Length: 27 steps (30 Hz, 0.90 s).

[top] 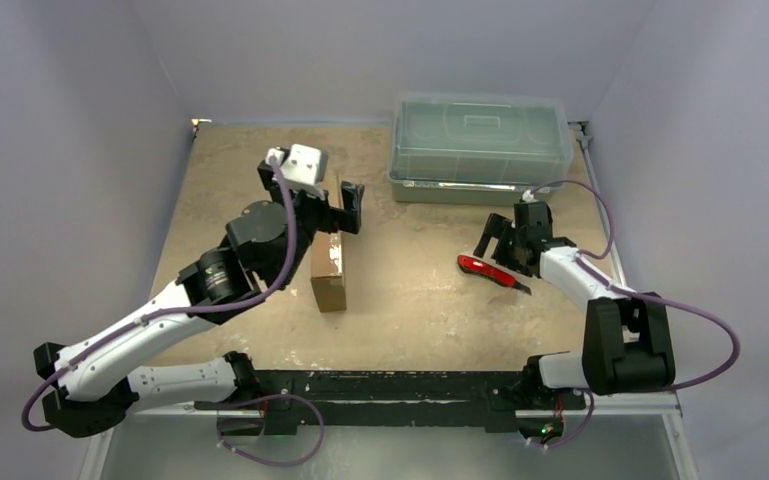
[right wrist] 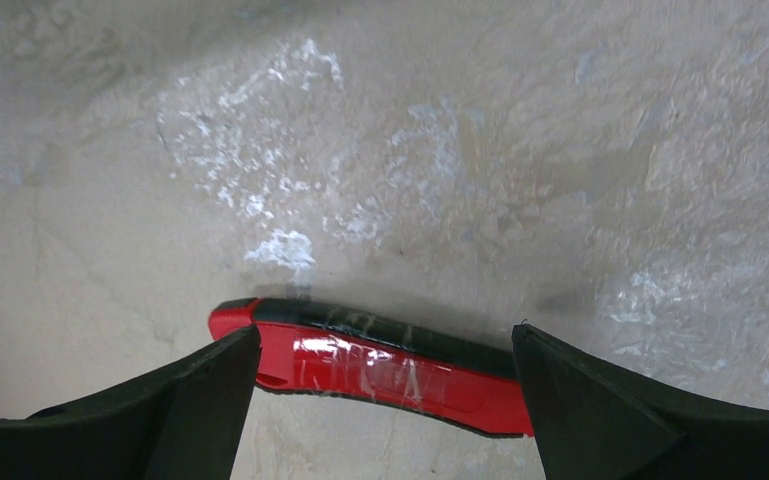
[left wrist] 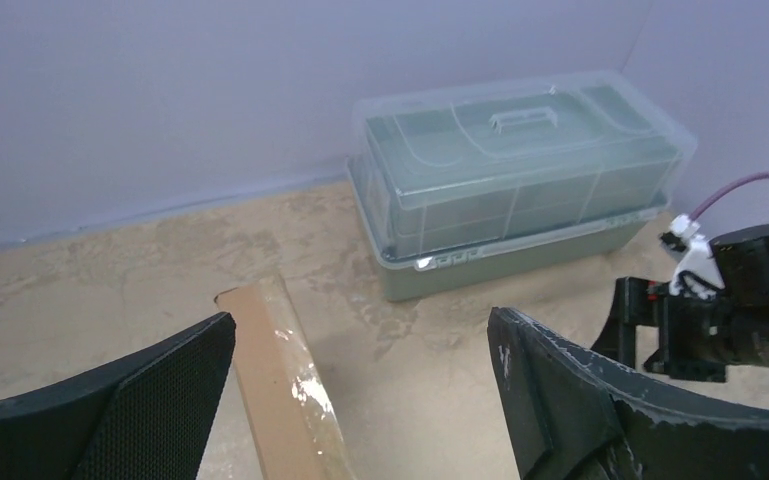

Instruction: Unpack the express box

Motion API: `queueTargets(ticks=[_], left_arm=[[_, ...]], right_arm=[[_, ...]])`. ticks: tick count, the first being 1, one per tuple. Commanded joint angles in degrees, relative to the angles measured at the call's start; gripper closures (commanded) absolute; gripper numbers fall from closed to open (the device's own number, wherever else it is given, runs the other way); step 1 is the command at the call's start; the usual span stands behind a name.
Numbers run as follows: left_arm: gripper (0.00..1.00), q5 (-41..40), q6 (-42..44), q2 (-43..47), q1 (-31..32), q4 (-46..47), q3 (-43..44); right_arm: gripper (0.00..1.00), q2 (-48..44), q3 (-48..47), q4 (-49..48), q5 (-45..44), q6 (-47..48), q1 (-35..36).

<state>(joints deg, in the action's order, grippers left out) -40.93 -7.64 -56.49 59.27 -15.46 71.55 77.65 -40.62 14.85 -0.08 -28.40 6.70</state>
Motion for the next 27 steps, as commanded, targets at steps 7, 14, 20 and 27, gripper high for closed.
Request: queueTargets(ticks=[7,14,20,27], left_arm=[[0.08,-3.1,7.3,4.3,-1.8,9.2,-9.8],[0.13,-8.9,10.3,9.2,-1.9,11.4,-14.9],[0.14,-8.1,10.0,13.1,-4.3,13.1,-17.8],[0.15,0.2,5.1,14.8,-13.6,13.6,-20.3]], right_arm=[[0.01,-6.0,1.9,3.3,-4.8,-6.6,1.6],[0.01,-9.7,2.8,2.5,-6.3,-13.3,1.2],[0.05,-1.9,-1.8,1.9,-3.4,-3.5,7.2],[0.15,5.8,-5.7,4.2,-14.8,-2.1,14.1]])
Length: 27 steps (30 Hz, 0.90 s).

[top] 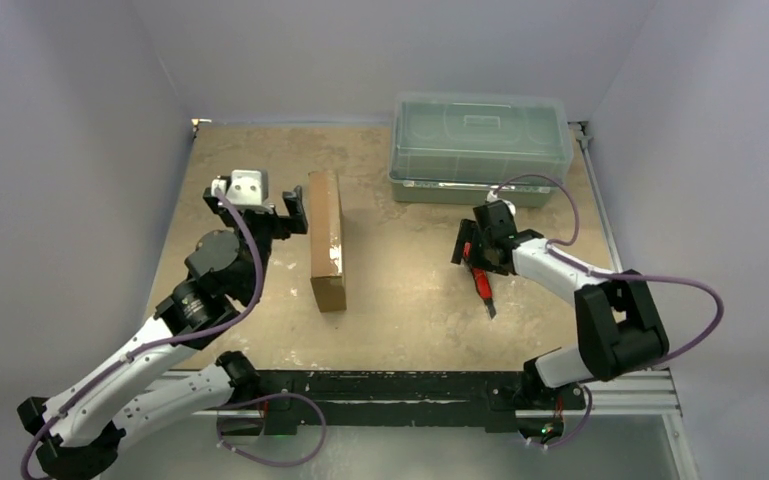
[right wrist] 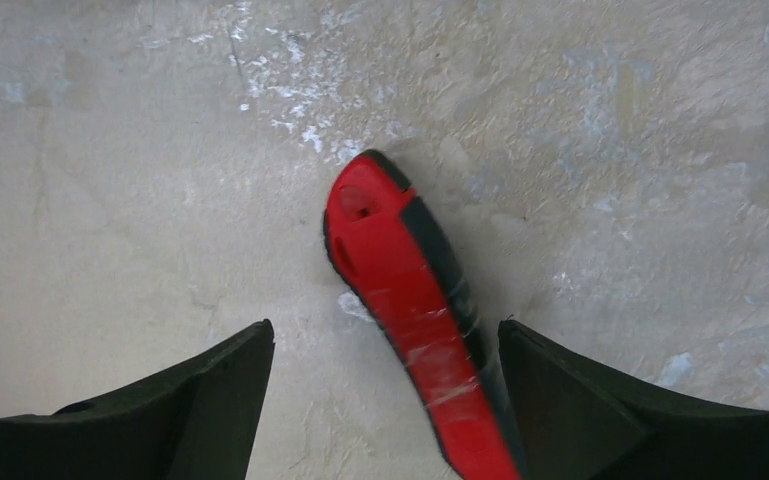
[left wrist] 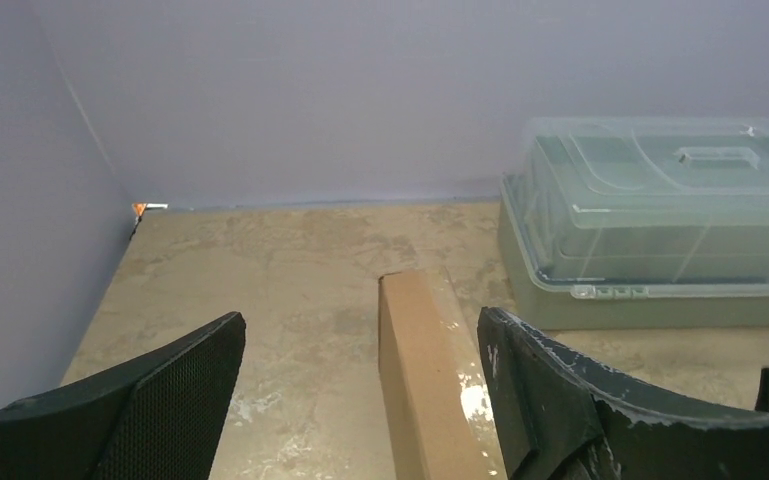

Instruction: Unpack the express box

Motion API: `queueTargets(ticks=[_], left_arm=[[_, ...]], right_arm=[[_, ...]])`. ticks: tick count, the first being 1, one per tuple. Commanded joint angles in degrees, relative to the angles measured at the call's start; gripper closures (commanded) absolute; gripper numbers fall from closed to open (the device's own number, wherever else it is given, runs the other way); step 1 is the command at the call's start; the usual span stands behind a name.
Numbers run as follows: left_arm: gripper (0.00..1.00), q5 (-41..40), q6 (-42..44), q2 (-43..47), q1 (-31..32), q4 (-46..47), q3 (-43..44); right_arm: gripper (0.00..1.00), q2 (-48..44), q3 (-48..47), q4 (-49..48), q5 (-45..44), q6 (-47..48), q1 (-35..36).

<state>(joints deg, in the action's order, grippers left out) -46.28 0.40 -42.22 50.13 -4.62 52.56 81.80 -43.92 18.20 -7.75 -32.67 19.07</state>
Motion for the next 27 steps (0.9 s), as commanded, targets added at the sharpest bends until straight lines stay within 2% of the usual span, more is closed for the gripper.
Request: queueTargets(ticks=[1,4,8,10,12,14,16,18,23,27], left_arm=[[0.15,6.9,-3.3,0.1,-5.9,2.6,-1.5],[0.15,8.7,-5.0,-1.3,-9.0,1.7,-1.5],[0.18,11.1,-5.5,-2.2,-9.9,1.0,-1.2],[0.18,11.2,-5.7,-2.0,-10.3,1.4,-1.4],[0.18,11.6,-5.9,-1.9,-10.5,1.8,-1.8],[0.19,11.4,-6.0,-2.0,-10.6,1.6,-2.0],[0.19,11.6,-6.1,-2.0,-10.8,1.7,-2.0],[0.2,12.0,-6.1,-2.1,-11.0,2.0,-2.3],[0.2,12.2,-6.9,-2.1,-11.1,1.9,-2.6],[0.17,12.4,-10.6,-2.0,-11.1,-0.2,-2.2]], right_arm=[[0.18,2.5,-2.7,0.8,-7.6,2.4,1.9],[0.27,4.1,-3.2,1.5,-10.3,2.5,3.7],[0.33,3.8,-3.0,2.1,-14.0,2.0,6.6],[0.4,3.2,-2.9,2.1,-14.0,1.9,6.7],[0.51,2.6,-2.0,1.1,-12.2,1.7,6.7],[0.69,2.7,-1.6,0.2,-10.0,1.3,6.7],[0.82,2.4,-1.4,-0.8,-8.2,0.8,6.7],[0.99,1.1,-0.7,-2.0,-6.5,-0.1,6.7],[1.0,-5.4,2.4,-10.2,0.4,-0.3,6.7],[1.0,-11.4,4.6,-17.1,10.6,0.1,6.8]])
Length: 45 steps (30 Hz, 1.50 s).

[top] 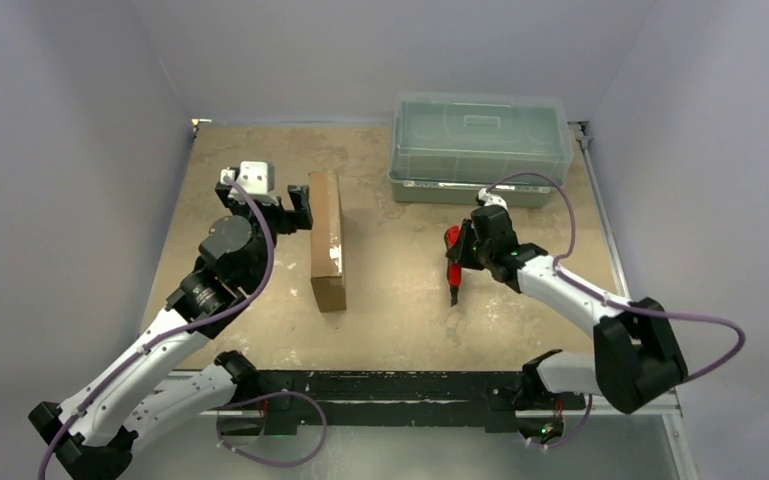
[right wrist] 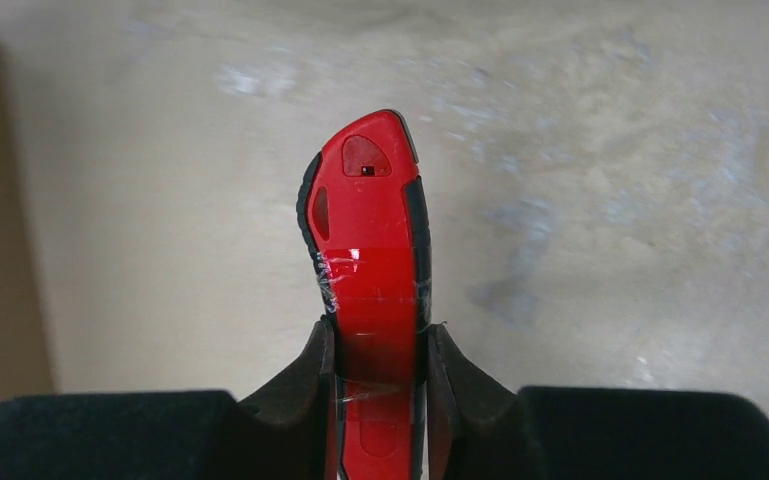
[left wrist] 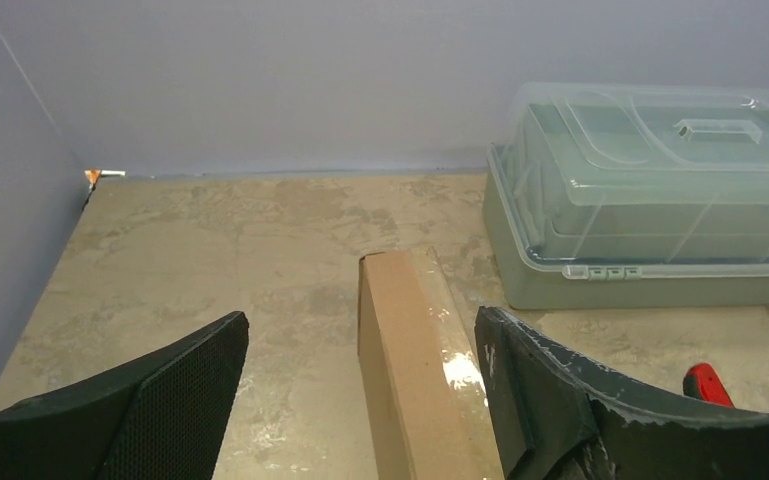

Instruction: Unpack the express box

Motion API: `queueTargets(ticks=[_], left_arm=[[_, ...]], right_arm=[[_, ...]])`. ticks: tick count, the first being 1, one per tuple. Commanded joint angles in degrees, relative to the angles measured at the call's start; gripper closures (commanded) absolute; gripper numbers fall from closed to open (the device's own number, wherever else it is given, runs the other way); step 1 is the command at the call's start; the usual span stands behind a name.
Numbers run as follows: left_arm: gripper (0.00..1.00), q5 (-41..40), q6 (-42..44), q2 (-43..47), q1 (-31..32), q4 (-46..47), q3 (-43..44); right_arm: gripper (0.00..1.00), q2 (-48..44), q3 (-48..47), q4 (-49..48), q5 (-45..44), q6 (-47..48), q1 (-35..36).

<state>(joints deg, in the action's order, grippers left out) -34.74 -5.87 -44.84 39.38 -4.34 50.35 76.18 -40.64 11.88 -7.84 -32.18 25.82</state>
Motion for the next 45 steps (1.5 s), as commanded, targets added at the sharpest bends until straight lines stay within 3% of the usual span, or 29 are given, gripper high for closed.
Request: queueTargets(ticks=[1,6,10,13,19,25,30,37,42,45], left_arm=[[0.12,0.8,-6.2,1.0,-0.4,-1.5,0.5],[0.05,5.2,-14.5,5.6,-0.4,-11.5,7.6],[0.01,8.9,-20.9,8.9,-0.4,-15.4,9.2],[0.01,17.5,-25.7,9.0,-0.4,-14.3,7.7],[0.05,43.7,-31.9,4.9,-0.4,2.2,1.1],[0.11,60.4,-39.2,-2.9,-0.4,20.8,-2.3],[0.11,65.9,-46.1,-7.2,-0.3,33.0,-5.7],[0.11,70.1,-59.2,-11.6,-0.1,57.6,-14.4],[0.12,69.9,-60.2,-15.2,3.9,63.7,-14.9],[0.18,68.4,-57.3,-17.0,7.1,60.0,-12.9]], right_arm=[[1.0,-7.7,2.5,-13.6,14.7,-0.6,0.0],[1.0,-19.7,9.1,-33.7,32.1,-6.0,0.0],[1.0,-22.8,6.2,-37.4,36.8,-7.6,0.0],[1.0,-21.2,3.5,-42.2,41.9,-11.2,0.0],[1.0,-16.8,1.2,-55.9,46.9,-25.3,0.0],[1.0,-18.0,1.6,-62.6,43.9,-33.1,0.6],[1.0,-18.5,3.1,-70.4,41.9,-39.7,1.7],[1.0,-18.2,1.4,-70.3,41.4,-40.3,3.2],[1.0,-17.5,0.9,-70.8,41.1,-40.0,4.6],[1.0,-16.8,0.4,-71.3,41.1,-39.9,5.7]])
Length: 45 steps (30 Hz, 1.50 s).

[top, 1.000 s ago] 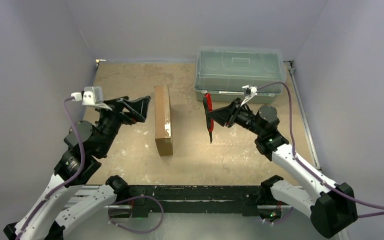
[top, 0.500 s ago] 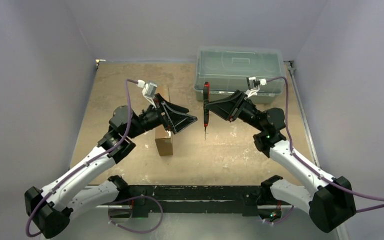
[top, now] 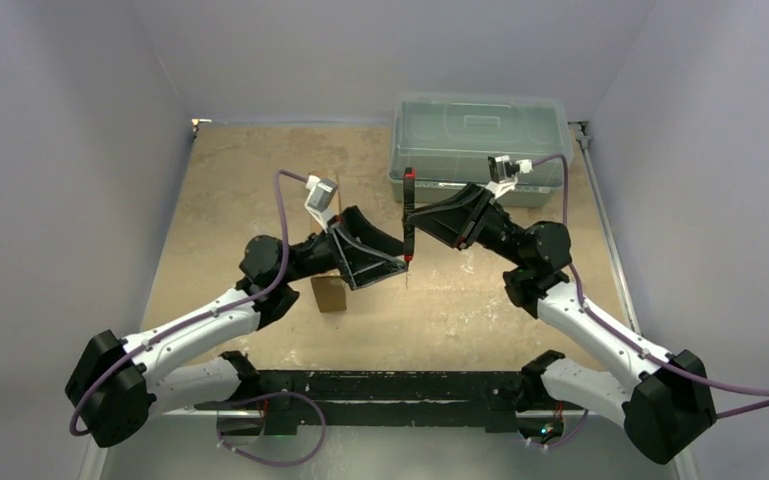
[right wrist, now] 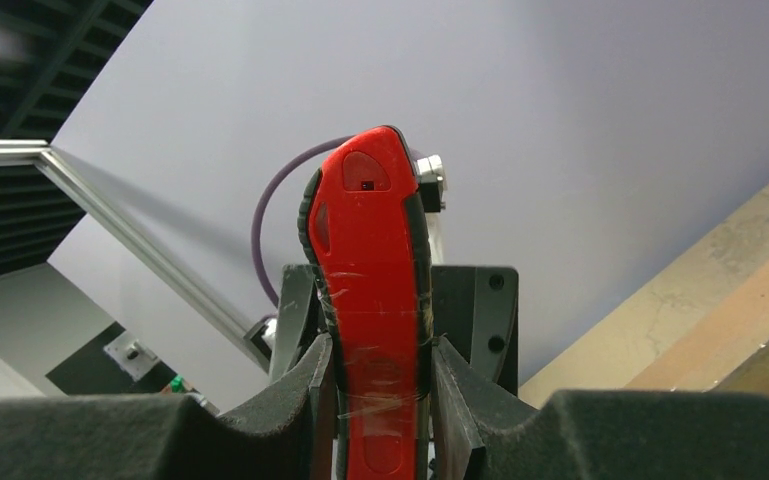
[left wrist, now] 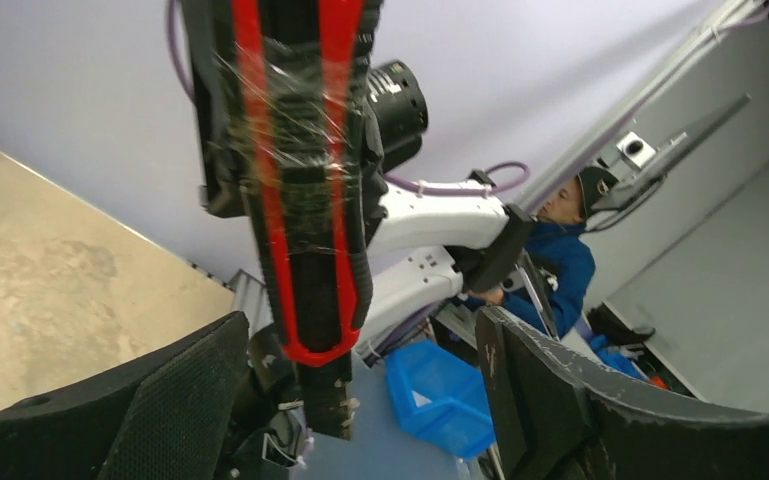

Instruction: Unpack the express box

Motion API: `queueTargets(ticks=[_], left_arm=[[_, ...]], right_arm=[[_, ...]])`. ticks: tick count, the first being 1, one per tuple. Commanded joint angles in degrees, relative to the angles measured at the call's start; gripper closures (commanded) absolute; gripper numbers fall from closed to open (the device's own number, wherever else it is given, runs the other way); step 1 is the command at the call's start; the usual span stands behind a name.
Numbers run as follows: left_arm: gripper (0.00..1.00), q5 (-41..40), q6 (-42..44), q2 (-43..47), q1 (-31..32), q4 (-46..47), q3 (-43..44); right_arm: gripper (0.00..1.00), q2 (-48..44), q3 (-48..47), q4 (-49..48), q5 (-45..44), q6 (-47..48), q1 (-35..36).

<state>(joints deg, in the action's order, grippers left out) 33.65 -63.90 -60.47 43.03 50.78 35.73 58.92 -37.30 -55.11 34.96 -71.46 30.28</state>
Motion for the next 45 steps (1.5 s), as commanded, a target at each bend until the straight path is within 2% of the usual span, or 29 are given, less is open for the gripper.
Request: queueTargets(ticks=[1,3,6,11,14,16,19,21,23,24,25,26,29,30,31,32,35,39,42,45], left_arm=[[0.21,-0.4,1.7,-1.7,4.0,4.1,2.2],[0.24,-1.3,3.2,-1.6,4.5,2.6,2.9],[0.28,-3.3,7.6,-0.3,4.4,-5.4,5.1],[0.32,-4.6,5.5,-0.9,4.4,-2.3,3.9],[0.41,-5.7,3.8,-1.5,4.4,1.5,2.3],[0.47,-7.2,4.9,-0.7,4.5,0.5,2.1],[0.65,-8.6,7.9,0.8,4.5,-1.4,2.0],[0.78,-10.2,12.4,2.4,4.4,-7.6,3.5],[0.84,-12.2,18.1,4.0,4.4,-16.8,5.7],[0.88,-12.9,21.1,4.6,4.4,-20.8,7.6],[0.93,-13.9,23.9,5.1,4.5,-24.6,8.8],[0.99,-15.0,26.6,5.6,4.4,-28.7,10.3],[1.0,-20.6,35.2,6.3,4.5,-41.5,15.1],[1.0,-22.7,37.9,6.5,4.4,-45.4,16.5],[1.0,-24.6,40.7,6.6,4.4,-49.2,18.1],[1.0,-26.5,43.1,6.7,4.4,-52.8,19.5],[1.0,-30.8,49.7,6.5,4.5,-60.4,22.9],[1.0,-32.4,56.2,5.0,4.8,-66.9,27.4],[1.0,-34.7,58.9,3.1,6.0,-71.8,31.3],[1.0,-37.8,61.1,1.5,6.8,-75.9,34.3]], right_arm=[[1.0,0.5,-2.6,-5.0,-2.1,-0.8,1.8],[1.0,0.5,-2.2,-5.5,-2.6,-0.5,2.6],[1.0,0.5,-1.8,-6.2,-2.7,-1.0,3.1],[1.0,0.0,-1.2,-6.4,-3.0,-0.9,4.1],[1.0,-0.6,-0.4,-7.5,-3.6,-1.0,4.5],[1.0,-0.8,-0.4,-7.1,-3.3,-1.0,4.7],[1.0,-1.4,0.0,-7.3,-2.8,-0.2,5.1],[1.0,-2.0,-0.5,-3.7,-3.0,1.1,5.2],[1.0,-3.1,-1.8,3.0,-3.5,4.6,5.3],[0.93,-3.7,-2.7,6.6,-3.8,6.4,5.4],[0.79,-4.2,-3.9,10.3,-4.7,8.5,5.4],[0.72,-4.8,-4.5,14.9,-5.4,10.5,5.4],[0.22,-5.9,-9.2,30.6,-9.7,16.4,5.6],[0.11,-5.8,-11.0,35.9,-11.5,18.3,5.7],[0.05,-5.4,-12.8,40.8,-13.2,19.8,5.7],[0.02,-4.9,-14.3,44.7,-14.7,21.4,5.8],[0.01,-3.5,-17.5,51.1,-17.9,25.0,5.9],[0.01,-1.4,-24.5,58.8,-21.5,25.3,5.8],[0.01,2.2,-31.5,64.5,-19.3,28.0,6.0],[0.02,4.5,-35.3,66.3,-18.5,29.2,7.2]])
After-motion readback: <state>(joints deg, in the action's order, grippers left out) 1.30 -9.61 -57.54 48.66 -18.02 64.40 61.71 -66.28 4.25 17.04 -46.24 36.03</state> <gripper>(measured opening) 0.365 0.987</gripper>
